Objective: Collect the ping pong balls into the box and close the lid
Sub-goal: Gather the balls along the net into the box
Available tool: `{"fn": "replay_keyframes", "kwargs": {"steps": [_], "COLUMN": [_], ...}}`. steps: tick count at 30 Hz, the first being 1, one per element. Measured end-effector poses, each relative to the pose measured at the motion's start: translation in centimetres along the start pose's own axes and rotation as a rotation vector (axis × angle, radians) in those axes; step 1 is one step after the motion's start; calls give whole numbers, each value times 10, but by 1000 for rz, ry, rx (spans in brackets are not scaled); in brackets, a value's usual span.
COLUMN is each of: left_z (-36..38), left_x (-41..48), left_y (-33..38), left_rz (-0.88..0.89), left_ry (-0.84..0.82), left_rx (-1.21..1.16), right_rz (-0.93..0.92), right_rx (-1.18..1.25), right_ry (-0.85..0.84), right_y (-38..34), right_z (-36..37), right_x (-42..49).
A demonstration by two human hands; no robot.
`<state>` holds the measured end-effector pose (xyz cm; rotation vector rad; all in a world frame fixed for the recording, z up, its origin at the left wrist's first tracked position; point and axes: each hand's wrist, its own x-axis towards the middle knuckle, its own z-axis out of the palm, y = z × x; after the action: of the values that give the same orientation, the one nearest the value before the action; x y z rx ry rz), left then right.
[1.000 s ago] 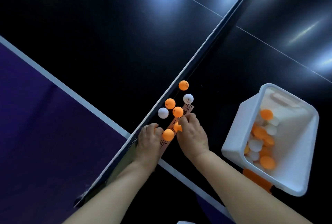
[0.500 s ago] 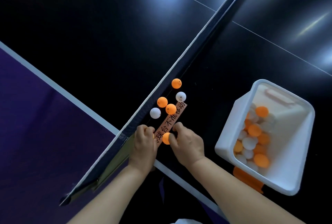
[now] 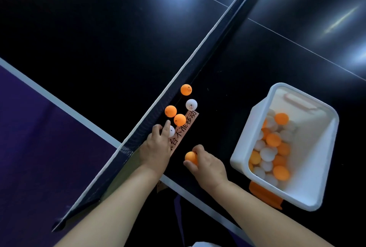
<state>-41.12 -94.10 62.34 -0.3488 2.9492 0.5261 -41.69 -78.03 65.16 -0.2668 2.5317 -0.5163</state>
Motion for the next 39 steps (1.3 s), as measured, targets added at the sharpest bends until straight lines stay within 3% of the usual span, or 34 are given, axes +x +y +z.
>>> {"fn": "replay_keyframes", "kwargs": {"steps": [4, 8, 13, 17, 22, 25, 28, 32, 39], "left_z": [3, -2, -40, -64, -76, -72, -64, -52, -36], "left_x": [-4, -2, -5, -3, -1, -5, -6, -9, -14], "left_y": [5, 16, 48, 91, 155, 182, 199, 208, 204], "left_rz": [91, 8, -34, 163, 404, 585, 574, 613, 623], "left_ry": [46, -40, -81, 60, 103, 90, -13, -22, -41], "left_rx": [56, 8, -405, -469, -462, -434, -436, -533, -448], "right_rz": [-69, -136, -275, -266, -22, 111, 254, 223, 256], "right_rx": [135, 261, 486, 508, 494, 376, 410, 637, 545], "right_ry": [39, 147, 355, 647, 905, 900, 926, 968, 918], "right_y": [0, -2, -13, 8, 69, 100, 117, 124, 130], "right_z": [-3, -11, -49, -89, -117, -119, -119, -122, -124], "right_x": [-10, -22, -40, -52, -77, -90, -98, -104, -93]}}
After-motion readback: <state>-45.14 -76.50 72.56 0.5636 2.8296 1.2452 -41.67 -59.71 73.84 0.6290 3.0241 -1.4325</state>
